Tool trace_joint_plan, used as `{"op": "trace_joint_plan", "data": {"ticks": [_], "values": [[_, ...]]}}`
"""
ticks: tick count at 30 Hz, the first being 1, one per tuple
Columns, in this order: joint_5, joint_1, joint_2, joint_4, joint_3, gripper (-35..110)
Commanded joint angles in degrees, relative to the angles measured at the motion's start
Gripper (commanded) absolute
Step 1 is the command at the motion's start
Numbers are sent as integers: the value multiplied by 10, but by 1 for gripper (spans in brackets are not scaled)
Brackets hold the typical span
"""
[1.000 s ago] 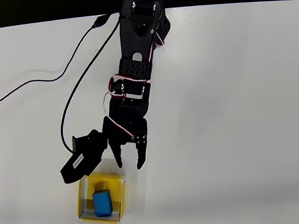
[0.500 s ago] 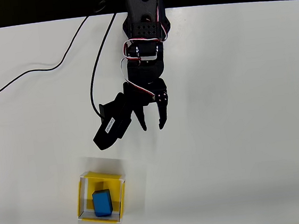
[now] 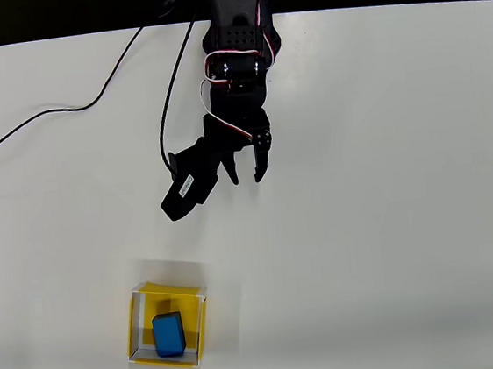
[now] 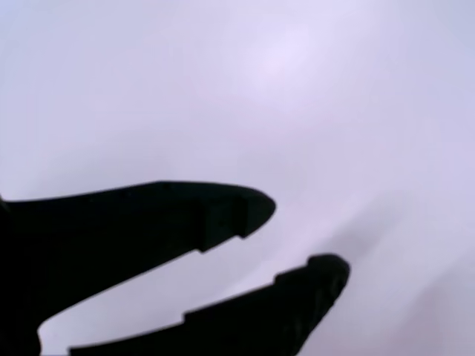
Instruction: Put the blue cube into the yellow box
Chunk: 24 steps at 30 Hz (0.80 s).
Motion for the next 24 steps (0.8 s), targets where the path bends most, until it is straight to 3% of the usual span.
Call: {"op": "trace_joint_plan", "data": {"ticks": [1,20,24], "values": [[-10,-3,47,25,19,13],[-1,-5,87,290,26,0],[40,-13,87,306,26,0]]}}
